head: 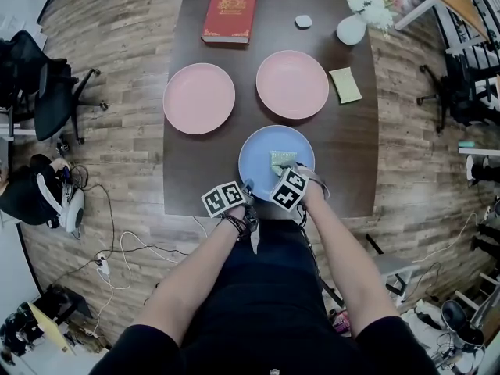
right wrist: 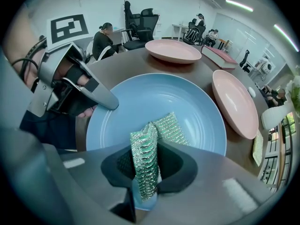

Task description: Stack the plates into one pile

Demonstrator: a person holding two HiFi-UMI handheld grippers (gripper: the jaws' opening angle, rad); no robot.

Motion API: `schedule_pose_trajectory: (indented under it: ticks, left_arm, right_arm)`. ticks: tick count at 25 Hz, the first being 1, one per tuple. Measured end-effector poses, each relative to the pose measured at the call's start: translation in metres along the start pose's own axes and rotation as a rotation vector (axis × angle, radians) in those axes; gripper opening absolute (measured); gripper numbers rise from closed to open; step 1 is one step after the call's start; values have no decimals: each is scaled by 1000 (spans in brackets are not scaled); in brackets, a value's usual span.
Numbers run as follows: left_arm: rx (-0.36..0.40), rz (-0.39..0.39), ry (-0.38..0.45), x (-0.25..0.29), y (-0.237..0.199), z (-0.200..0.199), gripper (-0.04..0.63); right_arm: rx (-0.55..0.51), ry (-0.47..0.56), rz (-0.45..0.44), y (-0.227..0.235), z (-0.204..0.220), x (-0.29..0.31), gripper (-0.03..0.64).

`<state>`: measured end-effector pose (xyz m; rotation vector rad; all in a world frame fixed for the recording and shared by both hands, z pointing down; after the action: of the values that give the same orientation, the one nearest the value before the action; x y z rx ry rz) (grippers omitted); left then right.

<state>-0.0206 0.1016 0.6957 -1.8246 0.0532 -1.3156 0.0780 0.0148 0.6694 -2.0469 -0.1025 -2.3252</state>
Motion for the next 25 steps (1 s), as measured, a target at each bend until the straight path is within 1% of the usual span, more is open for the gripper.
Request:
schedule_pose_trajectory:
  ticks: [14,25]
  left_arm:
    - [6,22,-3,-1,1,0,14]
    - [6,29,-5,-1,2,1,14]
  right_arm:
    - [-42,8,-52,-18,-35,2,81]
    - [-30,47,-123,-25,-57,3,81]
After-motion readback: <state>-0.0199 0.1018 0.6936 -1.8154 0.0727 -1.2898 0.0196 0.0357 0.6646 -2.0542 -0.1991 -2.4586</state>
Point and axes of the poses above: the fingertips, and each gripper's own axes: x forward along the fingers, y to its right, z out of its underside, the point moved 4 cm from there along -x, backward along the fingers, and after that the axes turned 8 degrees about -y, right-handed, at the moved point
